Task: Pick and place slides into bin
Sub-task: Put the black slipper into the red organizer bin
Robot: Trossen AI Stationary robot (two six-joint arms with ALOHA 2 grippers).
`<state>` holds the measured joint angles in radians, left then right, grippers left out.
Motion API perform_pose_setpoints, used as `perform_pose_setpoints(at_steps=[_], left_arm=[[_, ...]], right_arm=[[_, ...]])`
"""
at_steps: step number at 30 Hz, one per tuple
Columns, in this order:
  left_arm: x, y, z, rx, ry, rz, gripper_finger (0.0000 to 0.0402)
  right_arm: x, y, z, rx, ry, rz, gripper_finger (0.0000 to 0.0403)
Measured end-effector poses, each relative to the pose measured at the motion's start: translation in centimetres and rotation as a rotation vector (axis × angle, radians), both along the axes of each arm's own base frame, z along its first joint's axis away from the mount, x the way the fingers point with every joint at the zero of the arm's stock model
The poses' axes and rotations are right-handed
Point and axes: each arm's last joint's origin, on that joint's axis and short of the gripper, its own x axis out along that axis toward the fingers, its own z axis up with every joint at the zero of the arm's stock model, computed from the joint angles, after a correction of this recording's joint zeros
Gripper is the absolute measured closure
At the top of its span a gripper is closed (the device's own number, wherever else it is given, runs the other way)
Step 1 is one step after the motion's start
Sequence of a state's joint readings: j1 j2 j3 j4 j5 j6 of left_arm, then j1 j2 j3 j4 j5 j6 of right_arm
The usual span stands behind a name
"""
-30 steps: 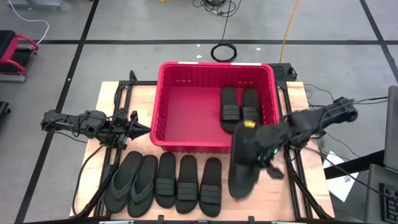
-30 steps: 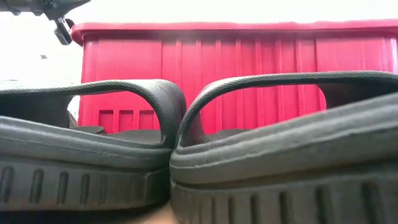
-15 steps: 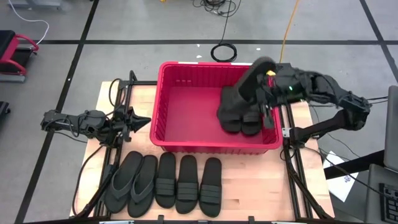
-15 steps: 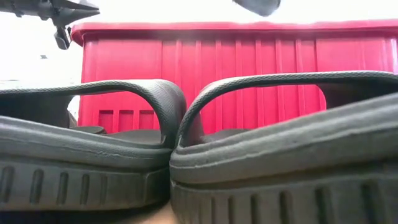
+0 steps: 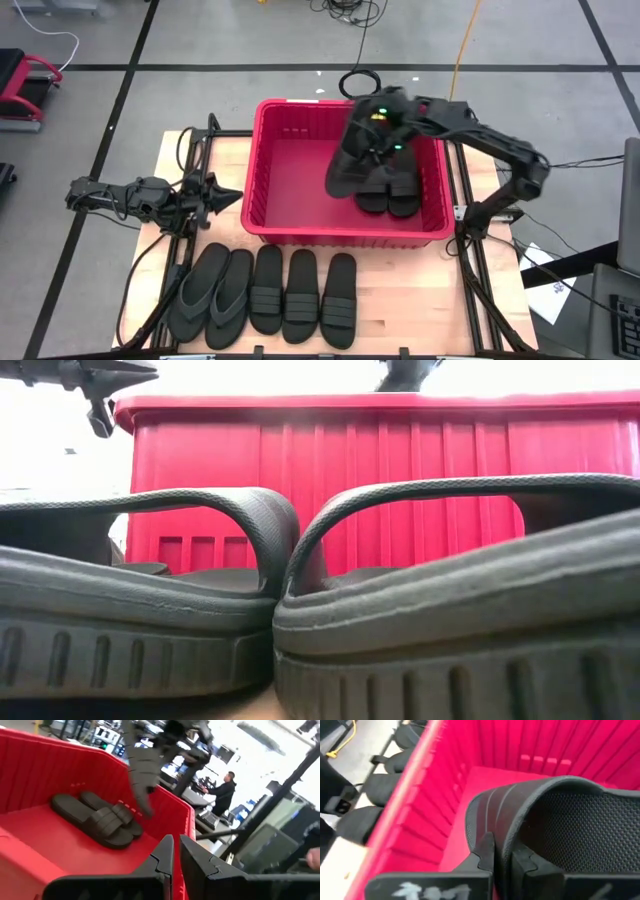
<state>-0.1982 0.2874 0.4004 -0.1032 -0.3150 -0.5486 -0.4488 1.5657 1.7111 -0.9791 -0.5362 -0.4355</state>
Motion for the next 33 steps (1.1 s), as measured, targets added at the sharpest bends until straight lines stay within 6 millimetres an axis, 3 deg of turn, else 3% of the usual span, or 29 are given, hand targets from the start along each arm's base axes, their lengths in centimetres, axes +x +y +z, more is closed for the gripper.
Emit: perform_pose_setpoints(at_steps=[8,13,24,33], left_arm=[[0.0,-0.1,-0.4,0.111,0.051,-0.048,0.0376],[0.0,-0.1,-0.9,0.159,0.107,-0.053,0.0376],[-0.1,0.1,-1.3,0.183,0.150,0.004,0.0376],[-0.1,0.3,-1.2,0.172,0.152,0.100,0.0376]], right_arm=[[4.0,-2.0,-5.4,0.146,0.106,0.036,0.0399],[5.3,-2.7,-7.4,0.252,0.088,0.112,0.0399],[6.1,-6.7,-11.4,0.235,0.146,0.015,0.0399],[6.2,-7.0,-15.2,0.292,0.188,0.191,0.0399]])
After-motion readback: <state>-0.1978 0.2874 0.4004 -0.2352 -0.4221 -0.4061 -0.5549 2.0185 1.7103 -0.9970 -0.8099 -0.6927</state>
